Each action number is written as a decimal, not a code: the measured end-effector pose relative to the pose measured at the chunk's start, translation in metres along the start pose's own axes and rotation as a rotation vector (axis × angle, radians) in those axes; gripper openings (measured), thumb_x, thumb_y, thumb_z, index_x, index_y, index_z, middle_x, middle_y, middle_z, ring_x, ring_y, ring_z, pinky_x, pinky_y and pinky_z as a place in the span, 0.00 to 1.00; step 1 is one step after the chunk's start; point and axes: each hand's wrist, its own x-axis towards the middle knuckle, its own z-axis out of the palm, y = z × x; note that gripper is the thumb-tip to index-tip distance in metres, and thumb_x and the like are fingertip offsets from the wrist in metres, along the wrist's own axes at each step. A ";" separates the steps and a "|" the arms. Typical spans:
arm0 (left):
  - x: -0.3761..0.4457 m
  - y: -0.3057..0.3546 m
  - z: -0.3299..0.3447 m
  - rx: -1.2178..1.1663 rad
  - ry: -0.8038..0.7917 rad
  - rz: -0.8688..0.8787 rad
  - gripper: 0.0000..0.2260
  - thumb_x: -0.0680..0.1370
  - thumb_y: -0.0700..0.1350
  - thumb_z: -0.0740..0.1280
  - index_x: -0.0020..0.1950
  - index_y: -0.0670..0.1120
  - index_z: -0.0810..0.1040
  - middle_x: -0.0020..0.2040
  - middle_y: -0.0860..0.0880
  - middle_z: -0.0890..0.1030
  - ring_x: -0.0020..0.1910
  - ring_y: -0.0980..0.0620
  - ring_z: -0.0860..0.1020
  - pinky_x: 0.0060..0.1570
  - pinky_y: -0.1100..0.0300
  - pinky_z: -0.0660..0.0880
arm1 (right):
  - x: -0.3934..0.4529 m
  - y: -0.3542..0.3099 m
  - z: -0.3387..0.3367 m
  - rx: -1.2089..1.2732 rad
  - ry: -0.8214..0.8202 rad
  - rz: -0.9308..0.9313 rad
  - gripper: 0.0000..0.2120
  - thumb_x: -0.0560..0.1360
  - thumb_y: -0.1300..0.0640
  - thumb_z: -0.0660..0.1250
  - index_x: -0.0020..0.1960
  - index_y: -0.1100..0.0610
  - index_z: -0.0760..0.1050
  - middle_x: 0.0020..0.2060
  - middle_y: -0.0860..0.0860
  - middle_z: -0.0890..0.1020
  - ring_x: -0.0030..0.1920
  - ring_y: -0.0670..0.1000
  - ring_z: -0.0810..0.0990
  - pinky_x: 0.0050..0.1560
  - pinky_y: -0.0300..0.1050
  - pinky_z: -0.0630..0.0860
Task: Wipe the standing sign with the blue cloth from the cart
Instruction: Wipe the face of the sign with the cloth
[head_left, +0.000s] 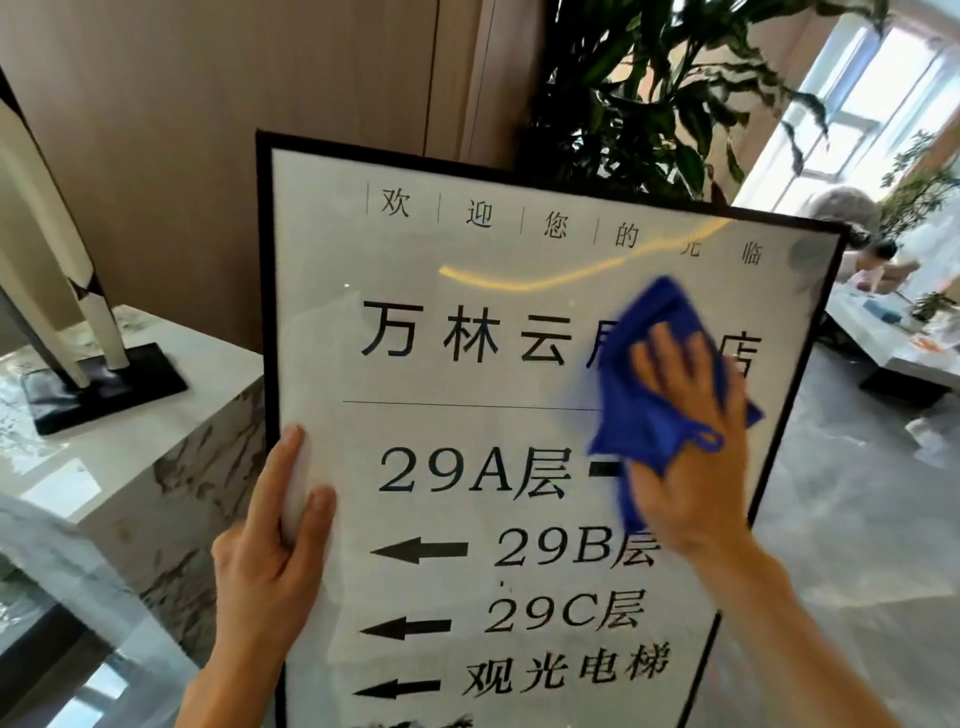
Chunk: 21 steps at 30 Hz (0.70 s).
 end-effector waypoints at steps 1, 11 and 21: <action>0.000 -0.001 0.001 -0.006 -0.011 -0.005 0.21 0.79 0.69 0.53 0.73 0.74 0.60 0.32 0.65 0.78 0.23 0.66 0.72 0.28 0.80 0.66 | 0.001 0.016 -0.006 0.023 0.016 0.029 0.33 0.77 0.50 0.58 0.80 0.54 0.57 0.81 0.47 0.57 0.82 0.53 0.50 0.80 0.60 0.45; -0.022 -0.020 0.001 -0.007 -0.014 0.011 0.22 0.78 0.60 0.58 0.69 0.79 0.58 0.29 0.54 0.77 0.29 0.53 0.76 0.25 0.71 0.69 | -0.028 -0.023 0.015 0.051 0.123 0.228 0.31 0.79 0.47 0.57 0.80 0.49 0.57 0.81 0.41 0.52 0.82 0.53 0.48 0.78 0.67 0.46; -0.028 -0.031 0.007 -0.037 -0.044 -0.028 0.23 0.80 0.54 0.58 0.70 0.76 0.58 0.48 0.84 0.72 0.41 0.81 0.73 0.40 0.84 0.68 | -0.167 -0.186 0.085 -0.012 -0.185 -0.091 0.33 0.78 0.43 0.54 0.81 0.43 0.51 0.79 0.40 0.57 0.81 0.48 0.50 0.80 0.60 0.42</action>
